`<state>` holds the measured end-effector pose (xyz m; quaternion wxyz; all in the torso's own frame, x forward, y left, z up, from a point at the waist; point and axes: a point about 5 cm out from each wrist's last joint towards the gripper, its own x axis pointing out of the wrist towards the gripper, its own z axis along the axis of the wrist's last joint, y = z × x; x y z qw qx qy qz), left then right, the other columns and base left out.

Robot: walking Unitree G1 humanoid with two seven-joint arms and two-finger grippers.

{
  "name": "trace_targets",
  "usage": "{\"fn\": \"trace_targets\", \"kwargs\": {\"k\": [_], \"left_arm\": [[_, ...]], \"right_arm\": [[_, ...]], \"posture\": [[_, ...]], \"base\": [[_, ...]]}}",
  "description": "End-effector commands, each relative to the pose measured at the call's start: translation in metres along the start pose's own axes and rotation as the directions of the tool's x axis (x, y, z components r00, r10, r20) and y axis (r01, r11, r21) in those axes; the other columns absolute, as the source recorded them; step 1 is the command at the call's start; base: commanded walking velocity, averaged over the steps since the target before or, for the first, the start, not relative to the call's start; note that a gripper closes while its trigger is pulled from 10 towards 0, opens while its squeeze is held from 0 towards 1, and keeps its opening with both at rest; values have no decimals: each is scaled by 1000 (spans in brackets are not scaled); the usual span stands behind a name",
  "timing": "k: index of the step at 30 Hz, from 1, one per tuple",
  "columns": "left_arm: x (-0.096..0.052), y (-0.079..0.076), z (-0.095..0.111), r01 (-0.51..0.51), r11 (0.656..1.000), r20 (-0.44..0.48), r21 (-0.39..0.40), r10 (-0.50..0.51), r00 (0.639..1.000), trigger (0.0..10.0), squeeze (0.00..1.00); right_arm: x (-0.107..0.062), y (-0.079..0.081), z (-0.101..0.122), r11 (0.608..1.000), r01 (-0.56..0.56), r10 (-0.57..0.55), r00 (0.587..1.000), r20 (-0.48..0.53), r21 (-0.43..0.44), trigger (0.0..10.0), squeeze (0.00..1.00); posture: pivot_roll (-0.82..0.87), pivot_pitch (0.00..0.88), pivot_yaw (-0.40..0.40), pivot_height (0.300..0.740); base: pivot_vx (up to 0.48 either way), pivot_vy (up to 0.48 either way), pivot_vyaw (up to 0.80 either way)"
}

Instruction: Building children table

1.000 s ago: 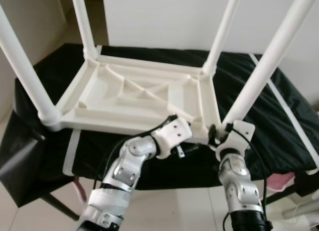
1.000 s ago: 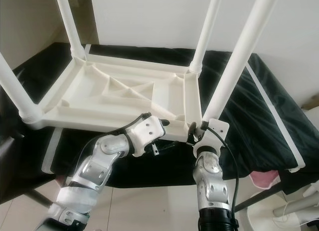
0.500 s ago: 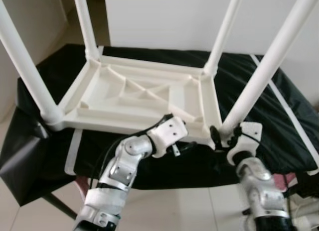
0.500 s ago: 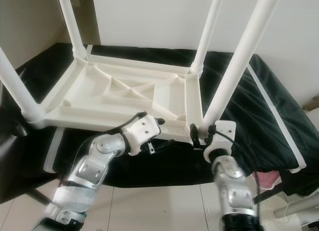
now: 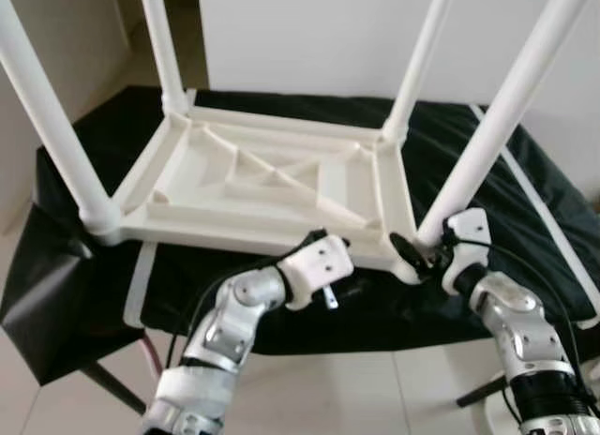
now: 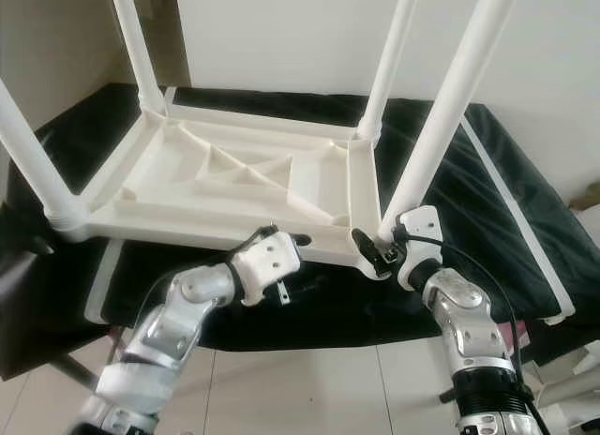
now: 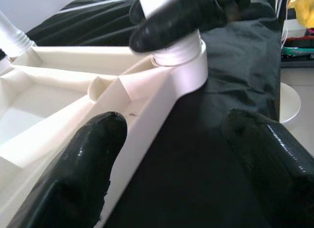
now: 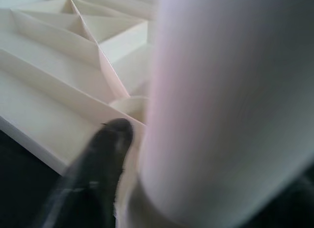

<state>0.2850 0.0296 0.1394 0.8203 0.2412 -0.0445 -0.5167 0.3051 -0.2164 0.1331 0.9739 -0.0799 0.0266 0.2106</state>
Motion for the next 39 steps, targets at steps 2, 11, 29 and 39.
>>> {"fn": "trace_targets", "kwargs": {"k": [2, 11, 29, 39], "left_arm": [[-1, 2, -2, -120, 993, -11, 8, 120, 993, 10000, 0], [-2, -1, -9, -97, 992, -53, -82, 93, 994, 10000, 0], [0, 4, -10, -133, 984, -68, -117, 126, 990, 10000, 0], [-2, 5, -10, -157, 980, -71, -126, 149, 986, 10000, 0]], "right_arm": [[-2, 0, -5, 999, -41, 41, 999, -19, 1, 0, 0], [-7, 2, -13, 998, -28, 31, 999, -44, 58, 10000, 0], [-2, 29, -20, 957, 251, -245, 968, -57, 146, 10000, 0], [-1, 44, -33, 819, 514, -492, 858, -150, 255, 10000, 0]], "posture": [[-2, 0, -60, 740], [0, 0, -55, 740], [-20, 28, -57, 740], [-14, 36, -67, 740]], "base": [[0, 0, 0], [0, 0, 0], [0, 0, 0], [0, 0, 0]]}}
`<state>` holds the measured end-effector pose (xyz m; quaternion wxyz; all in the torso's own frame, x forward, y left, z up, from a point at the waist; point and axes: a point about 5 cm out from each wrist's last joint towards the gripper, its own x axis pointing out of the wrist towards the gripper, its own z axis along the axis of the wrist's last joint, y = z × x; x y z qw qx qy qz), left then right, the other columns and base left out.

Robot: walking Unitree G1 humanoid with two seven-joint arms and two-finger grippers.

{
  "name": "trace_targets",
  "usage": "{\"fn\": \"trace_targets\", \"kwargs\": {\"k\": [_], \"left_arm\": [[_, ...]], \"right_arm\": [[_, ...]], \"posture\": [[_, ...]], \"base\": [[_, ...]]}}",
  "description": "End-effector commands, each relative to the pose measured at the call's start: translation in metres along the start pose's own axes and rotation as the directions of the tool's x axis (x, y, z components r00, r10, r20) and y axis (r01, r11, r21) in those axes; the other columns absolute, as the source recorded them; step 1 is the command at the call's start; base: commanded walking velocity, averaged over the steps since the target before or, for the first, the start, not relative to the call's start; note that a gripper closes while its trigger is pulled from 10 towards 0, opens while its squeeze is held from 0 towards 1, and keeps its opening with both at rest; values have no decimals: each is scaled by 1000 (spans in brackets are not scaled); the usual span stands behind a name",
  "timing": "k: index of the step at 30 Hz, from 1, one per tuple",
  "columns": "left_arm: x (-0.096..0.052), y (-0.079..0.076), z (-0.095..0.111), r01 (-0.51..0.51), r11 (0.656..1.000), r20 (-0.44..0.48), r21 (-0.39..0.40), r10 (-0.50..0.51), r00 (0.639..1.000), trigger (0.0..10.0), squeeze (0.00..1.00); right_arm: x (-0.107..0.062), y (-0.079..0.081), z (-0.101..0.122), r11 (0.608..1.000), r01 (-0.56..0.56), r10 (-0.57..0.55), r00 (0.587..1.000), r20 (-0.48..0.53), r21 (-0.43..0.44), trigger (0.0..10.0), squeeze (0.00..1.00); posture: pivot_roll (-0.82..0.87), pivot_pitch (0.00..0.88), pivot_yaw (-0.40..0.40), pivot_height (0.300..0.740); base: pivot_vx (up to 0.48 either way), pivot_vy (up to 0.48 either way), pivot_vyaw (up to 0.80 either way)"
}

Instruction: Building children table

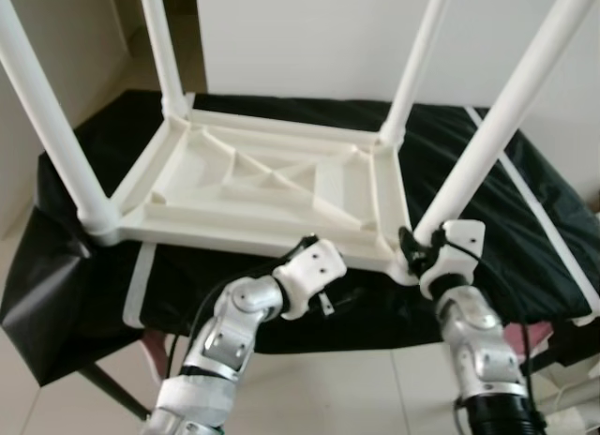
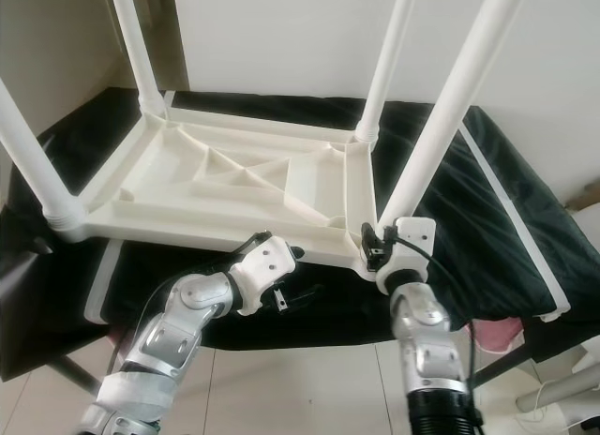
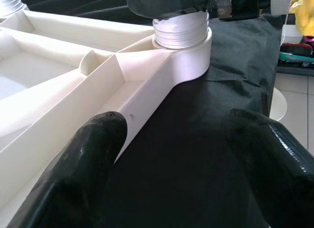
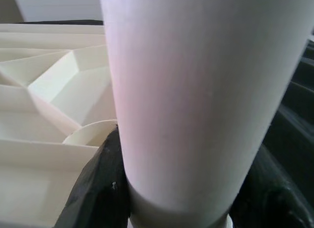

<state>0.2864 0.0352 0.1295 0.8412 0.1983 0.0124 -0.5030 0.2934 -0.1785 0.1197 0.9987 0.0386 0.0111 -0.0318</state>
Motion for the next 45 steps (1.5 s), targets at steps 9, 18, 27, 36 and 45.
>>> {"fn": "trace_targets", "kwargs": {"k": [9, 18, 27, 36, 45], "left_arm": [[2, 8, 1, -173, 985, -1, -6, 173, 985, 10000, 0], [2, 5, 0, -108, 986, 24, -128, 112, 993, 10000, 0], [1, -1, 4, -28, 988, 48, -149, 35, 998, 10000, 0], [1, -2, 7, -11, 993, 65, -115, 19, 998, 10000, 0], [0, -5, 7, 15, 994, 67, -111, -8, 998, 10000, 0]], "right_arm": [[-5, 23, -26, 989, 130, -120, 985, -127, 76, 10000, 0], [-3, 35, -22, 984, 148, -138, 985, -101, 101, 10000, 0], [-2, 17, -6, 993, 77, -77, 997, 1, 88, 10000, 0], [-2, -5, -1, 994, -106, 106, 994, 26, 30, 10000, 0], [1, -16, 0, 914, -397, 397, 918, -12, -78, 10000, 0]], "posture": [[-7, 34, -72, 740], [3, 33, -77, 740], [2, 22, -79, 740], [-2, 7, -83, 740], [-9, 0, -82, 740]], "base": [[0, 0, 0], [0, 0, 0], [0, 0, 0], [0, 0, 0], [0, 0, 0]]}}
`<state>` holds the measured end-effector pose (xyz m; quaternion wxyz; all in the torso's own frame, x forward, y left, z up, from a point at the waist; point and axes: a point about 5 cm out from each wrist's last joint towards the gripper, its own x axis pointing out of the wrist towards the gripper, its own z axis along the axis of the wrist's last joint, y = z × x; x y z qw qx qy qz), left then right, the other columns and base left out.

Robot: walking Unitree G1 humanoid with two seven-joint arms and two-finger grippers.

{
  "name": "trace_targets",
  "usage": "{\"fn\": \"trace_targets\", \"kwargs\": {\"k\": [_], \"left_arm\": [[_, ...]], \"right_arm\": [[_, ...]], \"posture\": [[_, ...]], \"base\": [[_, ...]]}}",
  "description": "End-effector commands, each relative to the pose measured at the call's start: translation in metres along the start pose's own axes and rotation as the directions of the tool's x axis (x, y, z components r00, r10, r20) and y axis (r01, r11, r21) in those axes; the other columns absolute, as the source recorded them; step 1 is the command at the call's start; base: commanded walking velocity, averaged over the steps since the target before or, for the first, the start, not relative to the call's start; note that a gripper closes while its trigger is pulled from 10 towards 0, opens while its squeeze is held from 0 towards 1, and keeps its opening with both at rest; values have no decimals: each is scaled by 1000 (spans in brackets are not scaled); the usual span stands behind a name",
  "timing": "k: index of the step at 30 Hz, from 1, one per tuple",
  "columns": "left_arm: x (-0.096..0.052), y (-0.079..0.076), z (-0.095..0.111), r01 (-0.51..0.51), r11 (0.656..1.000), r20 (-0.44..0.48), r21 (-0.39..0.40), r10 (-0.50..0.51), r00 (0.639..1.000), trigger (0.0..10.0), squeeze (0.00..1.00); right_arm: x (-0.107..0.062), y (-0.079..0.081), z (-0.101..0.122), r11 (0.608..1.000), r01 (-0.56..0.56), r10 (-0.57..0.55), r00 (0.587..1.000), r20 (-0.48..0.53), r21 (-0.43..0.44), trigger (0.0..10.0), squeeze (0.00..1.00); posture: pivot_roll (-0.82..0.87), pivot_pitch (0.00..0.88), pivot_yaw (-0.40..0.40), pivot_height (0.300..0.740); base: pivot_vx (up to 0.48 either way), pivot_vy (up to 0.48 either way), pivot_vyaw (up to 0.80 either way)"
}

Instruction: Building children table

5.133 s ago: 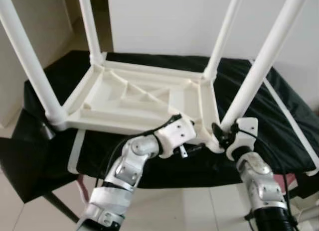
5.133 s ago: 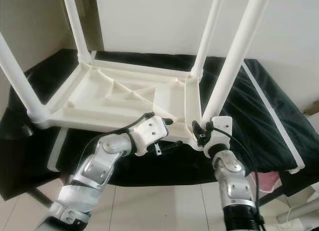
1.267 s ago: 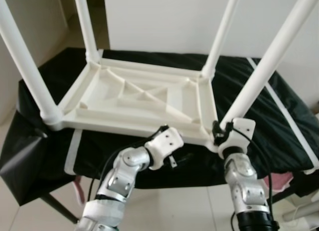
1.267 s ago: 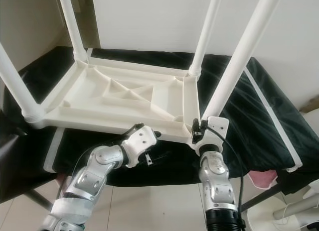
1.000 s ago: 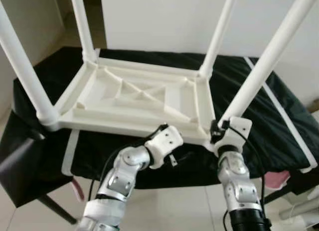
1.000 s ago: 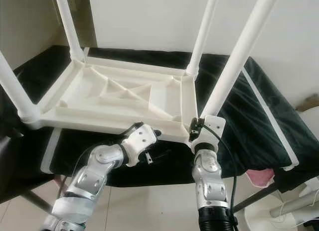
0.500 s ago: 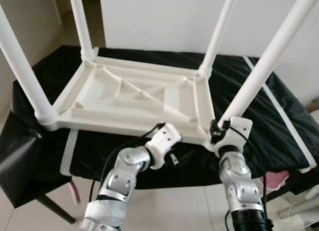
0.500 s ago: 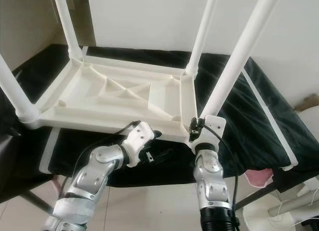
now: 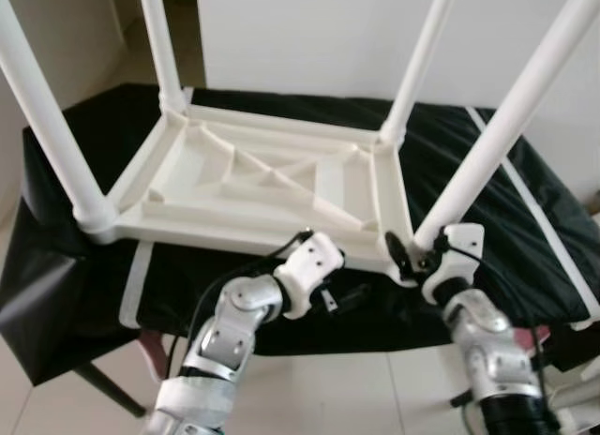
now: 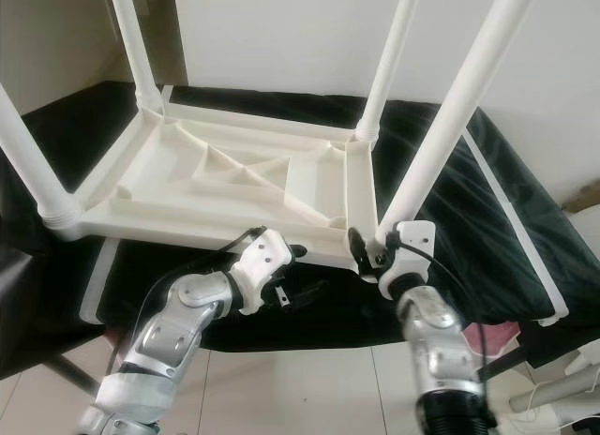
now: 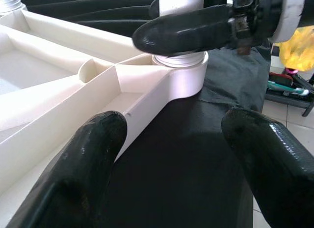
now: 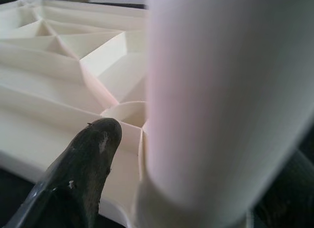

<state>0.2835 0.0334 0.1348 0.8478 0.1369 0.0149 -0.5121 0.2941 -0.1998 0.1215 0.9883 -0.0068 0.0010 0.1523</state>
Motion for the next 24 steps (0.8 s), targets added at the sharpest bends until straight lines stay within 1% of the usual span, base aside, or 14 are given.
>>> {"fn": "trace_targets", "kwargs": {"k": [1, 3, 4, 6, 8, 9, 10, 13, 16, 17, 18, 21, 22, 24], "left_arm": [[2, -4, 1, 5, 1000, 4, 1, -5, 1000, 10000, 0], [3, -4, 1, 8, 1000, 5, 3, -8, 1000, 10000, 0], [3, -5, 2, 12, 1000, 6, 5, -12, 1000, 10000, 0], [3, -5, 2, 12, 1000, 6, 5, -12, 1000, 10000, 0], [2, -5, 2, 20, 1000, 6, 11, -20, 1000, 10000, 0], [2, -6, 2, 21, 1000, 6, 12, -21, 1000, 10000, 0], [2, -6, 2, 21, 1000, 6, 12, -21, 1000, 10000, 0], [0, -8, 3, 45, 999, 10, -1, -45, 999, 10000, 0], [0, -11, 2, 73, 997, -2, 10, -73, 997, 10000, 0], [0, -12, 2, 77, 997, -4, 11, -77, 997, 10000, 0], [0, -12, 2, 79, 997, -4, 11, -79, 997, 10000, 0], [0, -12, 2, 79, 997, -4, 12, -79, 997, 10000, 0], [0, -11, 2, 77, 997, -4, 12, -77, 997, 10000, 0], [0, -10, 3, 75, 997, -3, 12, -75, 997, 10000, 0]], "right_arm": [[2, 4, -3, 997, -77, 77, 997, -7, 18, 10000, 0], [4, 3, -2, 994, -105, 105, 994, -14, 6, 10000, 0], [6, 2, -1, 990, -142, 142, 990, -26, -1, 10000, 0], [6, 2, -1, 990, -142, 142, 990, -26, -1, 10000, 0], [9, -5, 4, 983, -180, 178, 983, -34, -43, 10000, 0], [8, -7, 5, 972, -221, 217, 975, -51, -80, 10000, 0], [8, -7, 5, 972, -221, 217, 975, -51, -80, 10000, 0], [5, -13, 5, 938, -313, 298, 948, -112, -149, 10000, 0], [4, -18, 3, 915, -366, 344, 927, -149, -167, 10000, 0], [4, -19, 2, 908, -382, 356, 920, -164, -171, 8745, 0], [3, -20, 1, 902, -393, 365, 915, -174, -178, 4667, 0], [3, -21, 0, 898, -401, 371, 911, -179, -182, 4667, 0], [3, -23, -1, 900, -396, 363, 913, -187, -183, 0, 0], [3, -24, -3, 901, -393, 358, 913, -197, -184, 0, 0]], "posture": [[-6, 0, -83, 740], [-2, 0, -83, 740], [-2, 0, -83, 740], [-2, 0, -83, 740], [10, 0, -85, 740], [15, 0, -86, 740], [15, 0, -86, 740], [17, 0, -82, 740], [16, 0, -80, 740], [17, 0, -79, 740], [17, 0, -79, 740], [17, 0, -79, 740], [20, 0, -82, 740], [20, 0, -82, 740]], "base": [[0, 0, 0], [0, 0, 0], [0, 0, 0], [0, 0, 0], [0, 0, 0], [0, 0, 0], [0, 0, 0], [0, 0, 0], [0, 0, 0], [0, 0, 0], [0, 0, 0], [0, 0, 0], [0, 0, 0], [0, 0, 0]]}}
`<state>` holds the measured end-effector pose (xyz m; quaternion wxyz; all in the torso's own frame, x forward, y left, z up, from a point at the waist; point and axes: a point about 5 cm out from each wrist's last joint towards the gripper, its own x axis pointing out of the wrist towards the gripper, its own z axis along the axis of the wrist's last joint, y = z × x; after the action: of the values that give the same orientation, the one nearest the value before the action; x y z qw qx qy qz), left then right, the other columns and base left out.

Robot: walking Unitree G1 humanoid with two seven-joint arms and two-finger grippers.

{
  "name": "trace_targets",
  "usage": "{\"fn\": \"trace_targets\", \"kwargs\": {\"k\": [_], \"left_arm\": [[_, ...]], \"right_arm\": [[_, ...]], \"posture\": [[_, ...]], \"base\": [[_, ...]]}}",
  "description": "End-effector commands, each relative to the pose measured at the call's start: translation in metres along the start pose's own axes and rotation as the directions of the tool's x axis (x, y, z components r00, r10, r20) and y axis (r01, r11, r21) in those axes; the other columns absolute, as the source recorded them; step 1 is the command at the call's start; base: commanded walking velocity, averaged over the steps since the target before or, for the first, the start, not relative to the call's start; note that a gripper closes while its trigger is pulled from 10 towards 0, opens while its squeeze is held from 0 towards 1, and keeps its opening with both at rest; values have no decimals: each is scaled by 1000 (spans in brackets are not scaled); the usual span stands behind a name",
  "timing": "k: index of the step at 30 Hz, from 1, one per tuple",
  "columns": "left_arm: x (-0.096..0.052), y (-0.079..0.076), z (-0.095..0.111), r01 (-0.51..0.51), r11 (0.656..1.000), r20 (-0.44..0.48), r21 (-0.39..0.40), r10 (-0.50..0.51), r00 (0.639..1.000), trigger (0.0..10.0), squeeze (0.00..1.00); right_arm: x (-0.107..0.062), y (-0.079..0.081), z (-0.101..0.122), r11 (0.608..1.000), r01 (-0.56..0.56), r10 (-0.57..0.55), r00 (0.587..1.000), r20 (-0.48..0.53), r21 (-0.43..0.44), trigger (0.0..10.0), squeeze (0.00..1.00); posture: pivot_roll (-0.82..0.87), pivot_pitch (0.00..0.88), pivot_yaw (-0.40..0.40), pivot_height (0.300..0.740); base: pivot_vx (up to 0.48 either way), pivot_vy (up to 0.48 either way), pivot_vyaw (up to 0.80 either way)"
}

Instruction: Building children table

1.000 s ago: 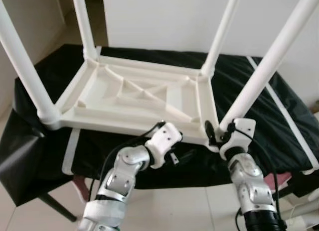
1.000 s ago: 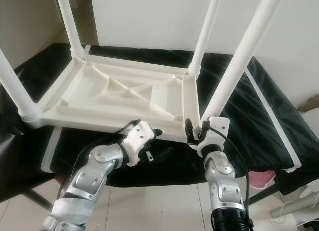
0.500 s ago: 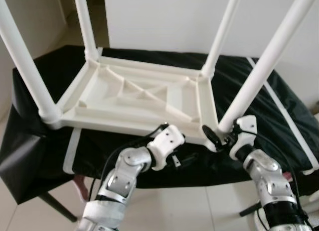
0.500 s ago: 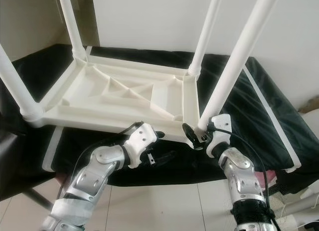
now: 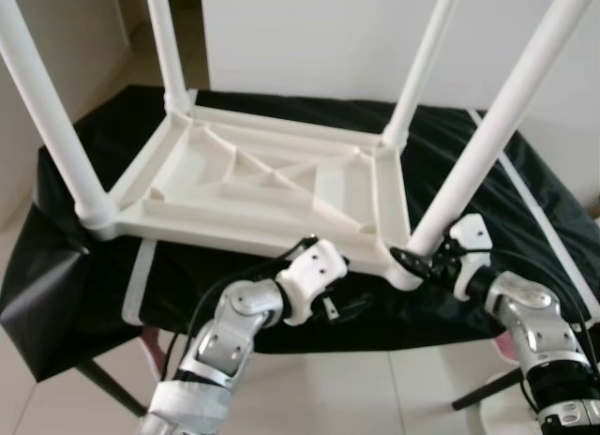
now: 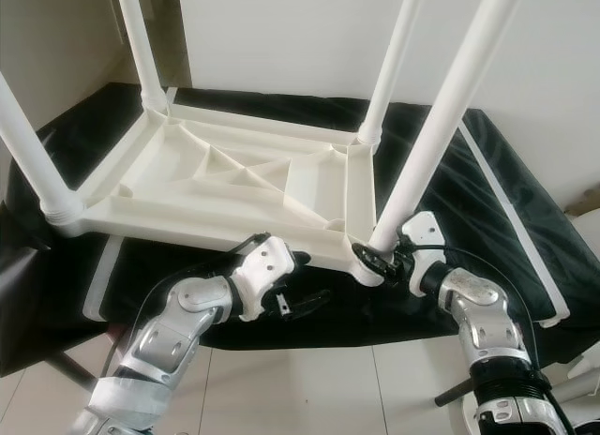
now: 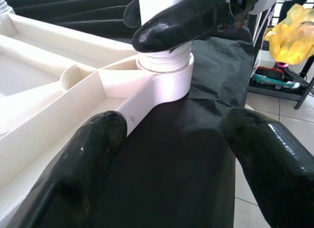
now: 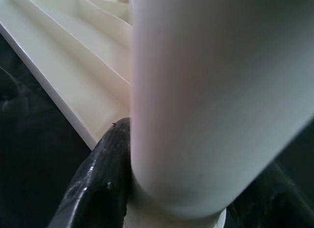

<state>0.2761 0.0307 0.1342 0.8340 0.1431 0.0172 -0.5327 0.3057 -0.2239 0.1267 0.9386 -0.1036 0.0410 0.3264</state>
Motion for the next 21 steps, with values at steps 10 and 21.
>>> {"fn": "trace_targets", "kwargs": {"k": [10, 21], "left_arm": [[-1, -2, 1, 23, 1000, -8, -5, -23, 1000, 10000, 0], [-2, -3, -1, 31, 1000, -16, -5, -31, 999, 10000, 0]], "right_arm": [[2, 13, -16, 997, 23, -19, 998, -64, 67, 10000, 0], [16, 31, -17, 934, 320, -317, 947, -47, 159, 10000, 0]], "posture": [[21, 0, -84, 740], [10, 0, -74, 740]], "base": [[0, 0, 0], [0, 0, 0]]}}
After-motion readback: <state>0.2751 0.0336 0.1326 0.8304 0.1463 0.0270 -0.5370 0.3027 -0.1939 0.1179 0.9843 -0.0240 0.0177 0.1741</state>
